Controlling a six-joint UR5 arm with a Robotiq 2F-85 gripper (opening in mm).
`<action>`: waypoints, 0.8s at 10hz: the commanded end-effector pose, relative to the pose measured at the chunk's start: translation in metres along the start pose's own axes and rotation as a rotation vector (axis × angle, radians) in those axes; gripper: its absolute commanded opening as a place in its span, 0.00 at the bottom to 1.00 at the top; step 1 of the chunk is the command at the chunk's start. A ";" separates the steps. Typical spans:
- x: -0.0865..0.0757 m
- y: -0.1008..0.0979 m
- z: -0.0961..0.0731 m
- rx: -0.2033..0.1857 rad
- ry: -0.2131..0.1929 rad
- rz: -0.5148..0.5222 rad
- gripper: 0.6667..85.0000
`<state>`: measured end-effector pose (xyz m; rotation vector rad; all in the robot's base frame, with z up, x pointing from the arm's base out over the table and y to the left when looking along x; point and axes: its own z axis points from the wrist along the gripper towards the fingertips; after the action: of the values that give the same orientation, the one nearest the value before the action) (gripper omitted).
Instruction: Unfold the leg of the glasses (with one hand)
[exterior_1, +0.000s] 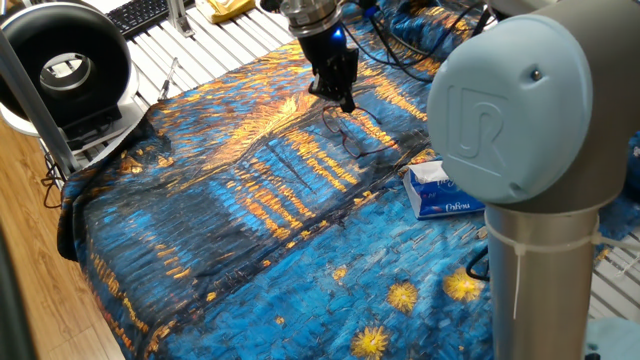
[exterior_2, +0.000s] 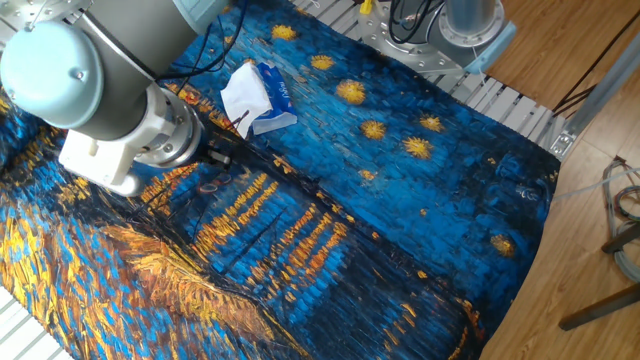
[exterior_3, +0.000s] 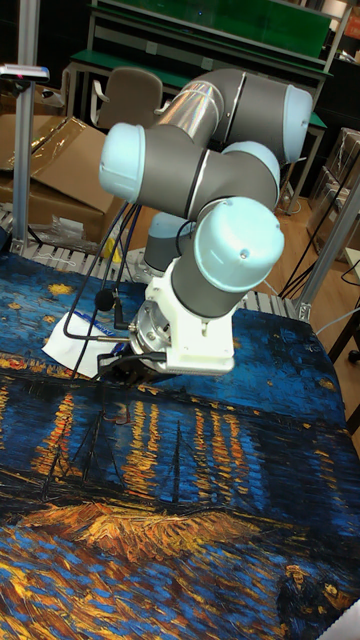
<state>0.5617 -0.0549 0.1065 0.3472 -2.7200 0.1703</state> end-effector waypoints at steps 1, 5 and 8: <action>-0.011 0.002 0.002 -0.010 -0.022 -0.003 0.00; -0.023 0.008 -0.001 -0.002 -0.039 0.005 0.02; -0.038 0.014 -0.004 -0.023 -0.095 -0.023 0.12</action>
<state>0.5843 -0.0426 0.0964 0.3690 -2.7725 0.1624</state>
